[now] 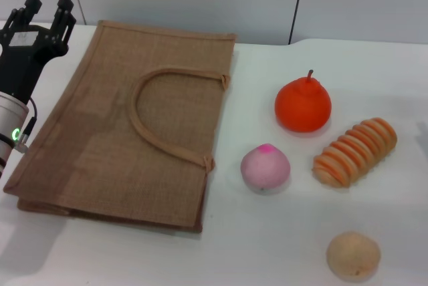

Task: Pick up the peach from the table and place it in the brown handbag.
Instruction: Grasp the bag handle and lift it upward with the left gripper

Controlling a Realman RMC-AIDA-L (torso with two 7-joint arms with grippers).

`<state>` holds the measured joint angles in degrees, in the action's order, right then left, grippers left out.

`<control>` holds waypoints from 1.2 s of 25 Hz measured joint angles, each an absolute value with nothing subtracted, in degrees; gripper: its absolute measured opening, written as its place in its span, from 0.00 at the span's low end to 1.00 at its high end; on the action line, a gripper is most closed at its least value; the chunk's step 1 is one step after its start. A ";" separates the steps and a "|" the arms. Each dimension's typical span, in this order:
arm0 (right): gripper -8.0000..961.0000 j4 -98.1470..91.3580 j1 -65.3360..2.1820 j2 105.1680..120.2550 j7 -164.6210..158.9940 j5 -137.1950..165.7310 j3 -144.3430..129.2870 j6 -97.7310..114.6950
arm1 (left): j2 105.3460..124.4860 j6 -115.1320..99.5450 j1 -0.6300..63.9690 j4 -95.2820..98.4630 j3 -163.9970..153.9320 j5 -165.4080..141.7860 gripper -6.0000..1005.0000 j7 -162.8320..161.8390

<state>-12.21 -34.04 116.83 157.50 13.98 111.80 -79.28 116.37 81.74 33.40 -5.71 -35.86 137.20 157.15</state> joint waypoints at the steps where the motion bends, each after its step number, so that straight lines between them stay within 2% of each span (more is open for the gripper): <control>1: 0.83 -12.22 -34.06 116.85 157.50 13.98 111.80 -79.28 | 116.37 81.74 33.40 -5.71 -35.86 137.20 0.59 157.15; 17: 0.83 -12.22 -34.10 116.89 157.50 13.98 111.80 -79.28 | 116.15 80.36 33.54 -5.56 -36.37 136.53 0.59 153.37; 19: 0.83 -12.32 -34.10 116.88 157.50 13.97 111.80 -79.28 | 115.63 79.33 33.78 -5.29 -37.00 135.24 0.59 149.36; 26: 0.83 -12.76 -34.24 116.74 157.50 13.95 111.80 -79.28 | 110.91 74.35 35.03 -0.52 -41.47 125.10 0.59 120.97; 30: 0.83 -12.76 -34.36 116.72 157.50 13.95 111.77 -79.28 | 109.95 71.92 35.05 5.01 -43.46 118.16 0.59 107.59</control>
